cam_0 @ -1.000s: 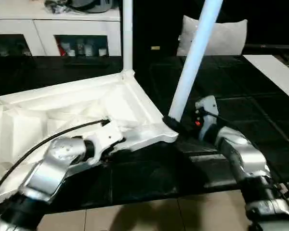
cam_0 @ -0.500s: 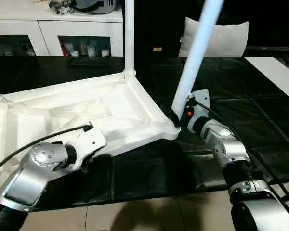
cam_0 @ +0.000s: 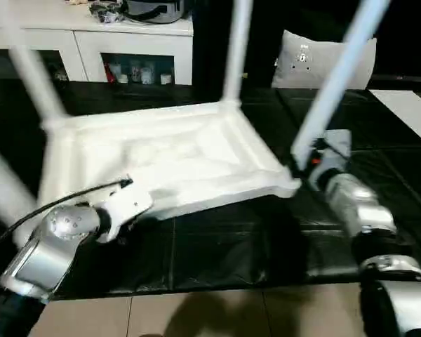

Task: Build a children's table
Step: Rotate table base

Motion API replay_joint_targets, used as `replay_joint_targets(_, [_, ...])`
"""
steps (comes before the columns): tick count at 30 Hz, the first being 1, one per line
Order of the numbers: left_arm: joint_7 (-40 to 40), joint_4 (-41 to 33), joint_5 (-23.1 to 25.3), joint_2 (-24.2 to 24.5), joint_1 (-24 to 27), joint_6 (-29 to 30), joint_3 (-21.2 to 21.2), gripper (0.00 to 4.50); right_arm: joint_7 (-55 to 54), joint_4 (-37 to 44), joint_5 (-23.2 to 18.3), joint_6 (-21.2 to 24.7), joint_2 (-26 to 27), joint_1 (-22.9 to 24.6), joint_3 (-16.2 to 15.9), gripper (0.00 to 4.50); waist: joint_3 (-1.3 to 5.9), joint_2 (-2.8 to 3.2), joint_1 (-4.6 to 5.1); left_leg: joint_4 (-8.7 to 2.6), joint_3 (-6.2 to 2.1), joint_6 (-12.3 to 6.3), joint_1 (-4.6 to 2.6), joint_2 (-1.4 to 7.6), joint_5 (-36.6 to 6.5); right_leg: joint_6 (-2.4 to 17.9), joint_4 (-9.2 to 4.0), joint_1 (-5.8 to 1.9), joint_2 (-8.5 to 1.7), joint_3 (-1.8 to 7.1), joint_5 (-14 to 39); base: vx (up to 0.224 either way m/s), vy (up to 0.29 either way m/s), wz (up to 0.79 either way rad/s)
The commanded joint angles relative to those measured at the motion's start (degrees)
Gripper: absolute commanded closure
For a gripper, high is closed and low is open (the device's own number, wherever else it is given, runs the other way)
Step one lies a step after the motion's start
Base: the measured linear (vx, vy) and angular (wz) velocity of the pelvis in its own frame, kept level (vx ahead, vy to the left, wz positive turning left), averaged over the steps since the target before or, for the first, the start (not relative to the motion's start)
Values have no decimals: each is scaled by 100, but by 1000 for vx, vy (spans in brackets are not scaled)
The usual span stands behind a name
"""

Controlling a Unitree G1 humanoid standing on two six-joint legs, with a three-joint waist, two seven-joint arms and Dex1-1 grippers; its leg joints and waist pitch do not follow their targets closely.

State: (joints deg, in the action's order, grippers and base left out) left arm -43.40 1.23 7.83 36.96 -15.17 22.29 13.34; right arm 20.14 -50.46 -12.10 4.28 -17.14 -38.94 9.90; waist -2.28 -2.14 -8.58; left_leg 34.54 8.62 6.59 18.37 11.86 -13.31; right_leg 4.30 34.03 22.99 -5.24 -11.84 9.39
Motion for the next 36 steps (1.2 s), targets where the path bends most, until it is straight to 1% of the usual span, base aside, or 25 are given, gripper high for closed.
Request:
replay_joint_targets(1, [243,117,174,6,-138,-76,-85,246,-208,-109,1,-68,-277,48,291,0,351,78,60,-392,6,-169,72,145,-625,-114,-505,-380,-433,462,2097,0,0,0])
replay_joint_targets(2, [303,145,143,-72,-150,-91,-104,246,-232,-109,34,-123,-382,85,304,0,356,72,55,-387,4,-182,90,143,-554,-112,-487,-390,-431,465,2031,0,0,0])
replay_joint_targets(3, [318,157,134,-102,-152,-104,-117,246,-243,-124,41,-157,-418,90,296,0,363,102,48,-382,0,-189,95,144,-506,-87,-471,-392,-433,460,1953,0,0,0])
replay_joint_targets(6, [443,171,64,-282,-155,-146,-182,246,-254,-221,11,-242,-550,67,358,0,377,65,67,-363,14,-251,131,130,-392,-43,-453,-404,-423,456,1805,0,0,0])
replay_joint_targets(7, [535,162,12,-384,-154,-130,-240,246,-229,-238,11,-270,-589,60,373,0,376,125,58,-360,8,-268,136,123,-385,-12,-445,-403,-424,450,1788,0,0,0])
replay_joint_targets(9, [826,168,-148,-677,-165,-172,-399,246,-150,-242,19,-322,-643,44,371,0,368,101,73,-346,27,-300,127,116,-460,-29,-489,-402,-412,427,1877,0,0,0])
replay_joint_targets(10, [1132,129,-375,-1037,-159,-194,-604,246,38,-126,-12,-322,-624,57,354,0,363,88,75,-331,45,-334,132,103,-511,-41,-514,-400,-402,411,1961,0,0,0])
replay_joint_targets(11, [1139,128,-381,-1046,-158,-194,-609,246,43,-122,-13,-322,-623,58,354,0,363,88,75,-331,45,-334,132,103,-511,-41,-514,-400,-402,411,1961,0,0,0])
replay_joint_targets(12, [1235,82,-471,-1176,-132,-207,-684,246,93,-35,-30,-296,-600,85,346,0,357,96,68,-324,46,-379,144,96,-577,-111,-548,-403,-402,386,2117,0,0,0])
replay_joint_targets(15, [1585,-156,-754,-1647,62,-140,-941,246,260,447,-56,-124,-510,286,199,0,361,49,86,-317,43,-408,171,89,-535,-267,-560,-418,-381,364,2140,0,0,0])
replay_joint_targets(17, [1867,-446,-858,-1943,352,-141,-1089,246,247,927,-25,-97,-465,550,95,0,359,8,100,-320,37,-423,180,106,-480,-339,-558,-411,-378,356,2114,0,0,0])
replay_joint_targets(18, [1978,-571,-884,-2055,472,-132,-1152,226,232,1105,-6,-99,-452,654,67,0,364,27,102,-318,38,-435,177,109,-458,-370,-562,-406,-381,357,2084,0,0,0])
replay_joint_targets(19, [2173,-833,-927,-2244,705,-115,-1282,226,209,1450,-5,-49,-457,867,59,0,365,-11,114,-321,34,-467,199,112,-380,-414,-553,-412,-371,359,2009,0,0,0])
replay_joint_targets(20, [2454,-1136,-930,-2444,970,-82,-1455,216,208,1887,-60,94,-464,1133,69,0,368,8,112,-322,32,-471,190,124,-357,-404,-545,-406,-366,371,1950,0,0,0])
replay_joint_targets(23, [2879,-1755,-925,-2699,1546,0,-1690,196,257,2812,-192,413,-472,1691,93,0,352,-2,125,-336,21,-535,212,157,-268,-429,-538,-417,-345,378,1720,0,0,0])
replay_joint_targets(24, [3004,-1955,-832,-2742,1763,-18,-1710,185,277,3147,-255,562,-472,1895,106,0,305,-22,150,-356,23,-586,202,147,-398,-512,-579,-391,-317,367,1840,0,0,0])
replay_joint_targets(27, [3283,-2225,-642,-2859,2046,-63,-1765,177,357,3631,-337,809,-478,2201,45,0,246,-14,201,-366,40,-562,159,103,-753,-747,-711,-352,-285,327,2362,0,0,0])
replay_joint_targets(28, [3408,-2348,-610,-2951,2179,-76,-1821,166,418,3859,-384,927,-486,2350,-17,0,227,-15,212,-370,37,-532,150,100,-884,-851,-759,-348,-291,308,2521,0,0,0])
replay_joint_targets(29, [3550,-2449,-566,-3051,2292,-119,-1891,166,474,4036,-426,1033,-490,2470,-85,0,227,-15,212,-370,37,-532,150,100,-884,-851,-759,-348,-291,308,2521,0,0,0])
replay_joint_targets(30, [3738,-2582,-501,-3180,2476,-147,-1972,143,537,4230,-486,1158,-460,2613,-187,0,191,-6,260,-372,33,-516,139,88,-1059,-986,-845,-334,-273,262,2781,0,0,0])
replay_joint_targets(31, [3880,-2701,-457,-3266,2615,-140,-2010,138,553,4431,-527,1306,-434,2730,-241,0,195,1,282,-381,11,-500,156,111,-1116,-1029,-858,-362,-276,250,2790,0,0,0])
replay_joint_targets(32, [4020,-2782,-421,-3350,2725,-141,-2058,135,534,4532,-510,1390,-394,2802,-299,0,199,3,292,-395,-1,-507,160,129,-1135,-1035,-872,-373,-285,248,2776,0,0,0])
replay_joint_targets(33, [4186,-2852,-388,-3426,2838,-167,-2111,135,512,4610,-478,1455,-347,2852,-365,0,196,-26,325,-405,-18,-512,175,148,-1161,-999,-865,-369,-277,260,2691,0,0,0])
replay_joint_targets(35, [4287,-2887,-374,-3467,2897,-188,-2142,101,494,4644,-449,1487,-319,2873,-403,0,181,-9,357,-406,-29,-516,171,139,-1245,-979,-876,-362,-282,262,2740,0,0,0])
replay_joint_targets(36, [4434,-2939,-470,-3639,2988,-221,-2236,95,523,4721,-410,1539,-263,2901,-518,0,172,-26,382,-400,-35,-531,147,131,-1322,-980,-903,-349,-298,255,2855,0,0,0])
